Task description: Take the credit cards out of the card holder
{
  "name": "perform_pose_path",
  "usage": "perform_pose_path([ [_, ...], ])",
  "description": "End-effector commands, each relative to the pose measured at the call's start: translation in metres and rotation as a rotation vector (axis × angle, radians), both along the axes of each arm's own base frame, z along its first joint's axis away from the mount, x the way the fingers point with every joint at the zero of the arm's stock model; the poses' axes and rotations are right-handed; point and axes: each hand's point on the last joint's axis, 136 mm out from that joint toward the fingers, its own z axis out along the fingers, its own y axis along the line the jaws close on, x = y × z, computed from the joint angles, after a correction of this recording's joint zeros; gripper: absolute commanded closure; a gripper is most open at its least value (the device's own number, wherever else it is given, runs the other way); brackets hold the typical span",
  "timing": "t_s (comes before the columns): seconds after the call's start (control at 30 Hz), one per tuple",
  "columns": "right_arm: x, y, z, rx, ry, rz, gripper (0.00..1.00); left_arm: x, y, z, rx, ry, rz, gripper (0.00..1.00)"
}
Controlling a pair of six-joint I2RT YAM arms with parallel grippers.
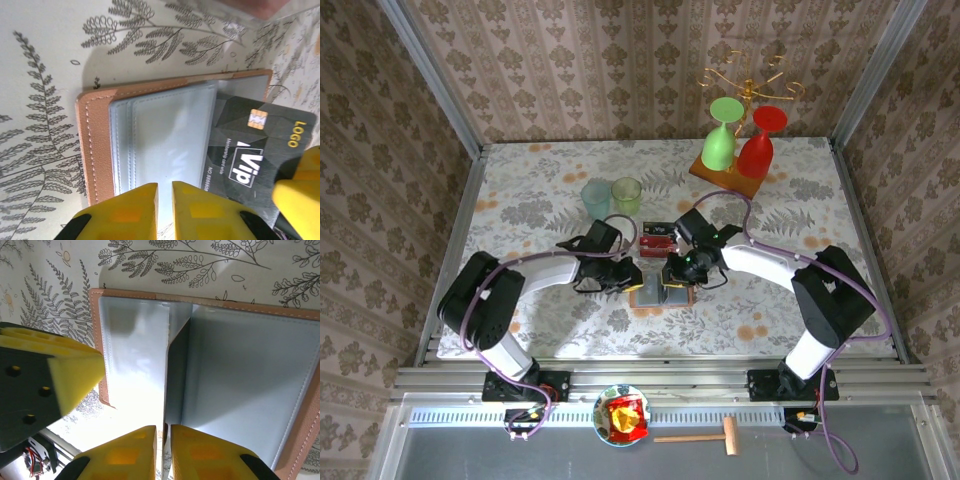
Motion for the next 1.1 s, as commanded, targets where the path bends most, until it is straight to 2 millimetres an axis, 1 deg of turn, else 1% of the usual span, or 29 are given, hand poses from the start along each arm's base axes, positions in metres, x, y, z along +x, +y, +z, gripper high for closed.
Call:
perform_pose_path([
  [0.0, 0.0, -0.005, -0.001, -0.063, 0.014, -0.039, 0.84, -0.001, 0.003, 0.013, -0.023, -0.005, -0.013, 0.85],
  [0.1, -0.002, -0.006, -0.001, -0.081, 0.013, -0.054, 0.85, 0.0, 0.007, 0.014, -0.032, -0.008, -0.014, 0.85],
  [0.33, 0.0, -0.005, 0.001, -0.097, -0.005, -0.07, 0.89, 0.001, 0.015, 0.014, -0.048, -0.008, -0.011, 0.85],
  [0.43, -0.003, -0.008, 0.002, -0.12, 0.004, -0.068, 0.92, 0.002, 0.017, 0.015, -0.051, -0.012, -0.007, 0.85],
  [0.63, -0.002, -0.011, 0.016, -0.13, -0.034, -0.052, 0.94, 0.007, 0.021, 0.019, -0.06, -0.031, 0.007, 0.85],
  [0.73, -0.002, -0.013, 0.023, -0.144, -0.057, -0.011, 0.97, 0.012, 0.024, 0.022, -0.069, -0.048, 0.015, 0.85],
  [0.83, -0.003, -0.009, 0.033, -0.139, -0.095, 0.097, 0.99, 0.015, 0.028, 0.024, -0.074, -0.056, 0.027, 0.85],
  [0.93, -0.008, -0.002, 0.042, -0.11, -0.139, 0.261, 1.0, 0.018, 0.034, 0.026, -0.075, -0.073, 0.041, 0.85],
  [1.07, -0.016, -0.005, 0.044, -0.149, -0.199, 0.528, 1.0, 0.02, 0.042, 0.027, -0.073, -0.081, 0.07, 0.85],
])
